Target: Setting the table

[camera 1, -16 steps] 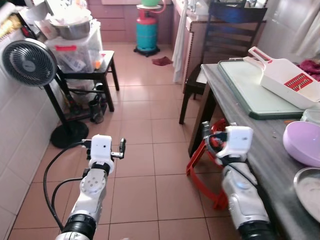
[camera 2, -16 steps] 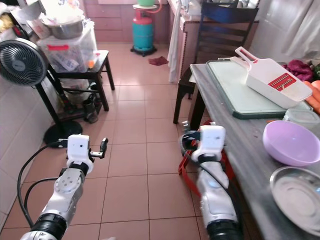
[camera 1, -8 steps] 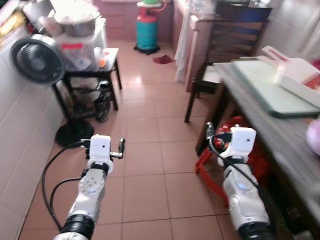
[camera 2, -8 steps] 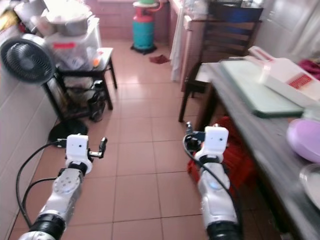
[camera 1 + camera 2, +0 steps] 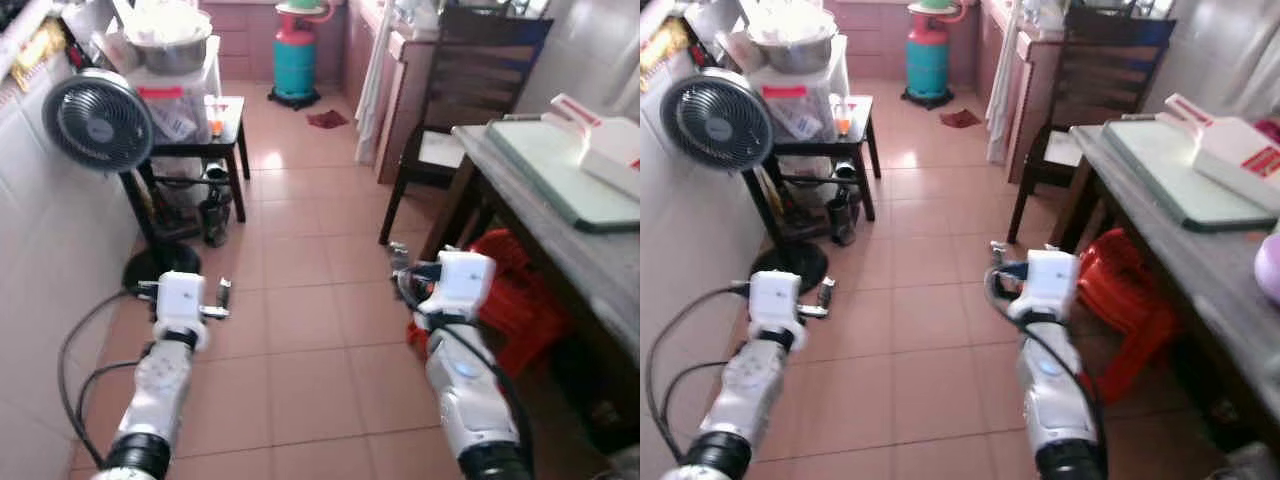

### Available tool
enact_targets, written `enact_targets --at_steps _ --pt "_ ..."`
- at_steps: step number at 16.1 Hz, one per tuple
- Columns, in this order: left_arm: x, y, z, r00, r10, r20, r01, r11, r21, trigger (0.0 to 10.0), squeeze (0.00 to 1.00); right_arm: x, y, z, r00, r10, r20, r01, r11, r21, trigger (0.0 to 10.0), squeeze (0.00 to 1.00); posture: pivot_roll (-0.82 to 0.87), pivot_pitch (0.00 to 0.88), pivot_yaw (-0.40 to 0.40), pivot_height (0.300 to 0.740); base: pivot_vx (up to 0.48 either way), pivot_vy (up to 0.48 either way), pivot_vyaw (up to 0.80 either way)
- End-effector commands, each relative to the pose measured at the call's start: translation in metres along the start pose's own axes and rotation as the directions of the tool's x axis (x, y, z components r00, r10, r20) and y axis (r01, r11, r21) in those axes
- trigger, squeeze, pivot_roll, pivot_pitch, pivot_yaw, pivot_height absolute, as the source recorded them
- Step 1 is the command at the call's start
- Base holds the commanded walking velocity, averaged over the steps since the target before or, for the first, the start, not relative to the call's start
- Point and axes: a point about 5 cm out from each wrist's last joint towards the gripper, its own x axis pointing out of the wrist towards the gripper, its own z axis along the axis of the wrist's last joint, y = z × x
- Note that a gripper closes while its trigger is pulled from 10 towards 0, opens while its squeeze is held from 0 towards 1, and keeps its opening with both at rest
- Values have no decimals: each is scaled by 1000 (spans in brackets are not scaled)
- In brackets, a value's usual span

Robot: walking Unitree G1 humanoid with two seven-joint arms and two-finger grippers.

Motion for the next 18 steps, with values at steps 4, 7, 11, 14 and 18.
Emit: enact_targets --at_steps 4,7,11,14,18 --pt "-1 -8 -2 1000 -18 -7 18 1000 -7 10000 0 -1 -10 1 1000 -29 0 29 999 -13 10000 0 119 35 -27 740 0 398 0" --pt "-1 -8 -2 1000 -16 -11 16 1000 -4 10000 0 0 -10 1 1000 -22 0 22 1000 -17 10000 0 119 34 -28 740 0 398 0" --pt "-1 -9 -2 1000 -24 -1 24 999 -22 10000 0 0 -10 0 1000 -23 -1 23 1000 -15 10000 0 119 34 -28 740 0 322 0" --pt "0 -11 0 1000 -25 10 25 1000 8 10000 0 -1 -11 -1 1000 -24 -6 24 1000 -13 10000 0 119 34 -28 740 0 0 0" --pt "-1 -7 -2 1000 -23 -5 23 1000 15 10000 0 -1 -11 -1 1000 -21 -2 21 1000 -18 10000 0 116 36 -27 740 0 0 234"
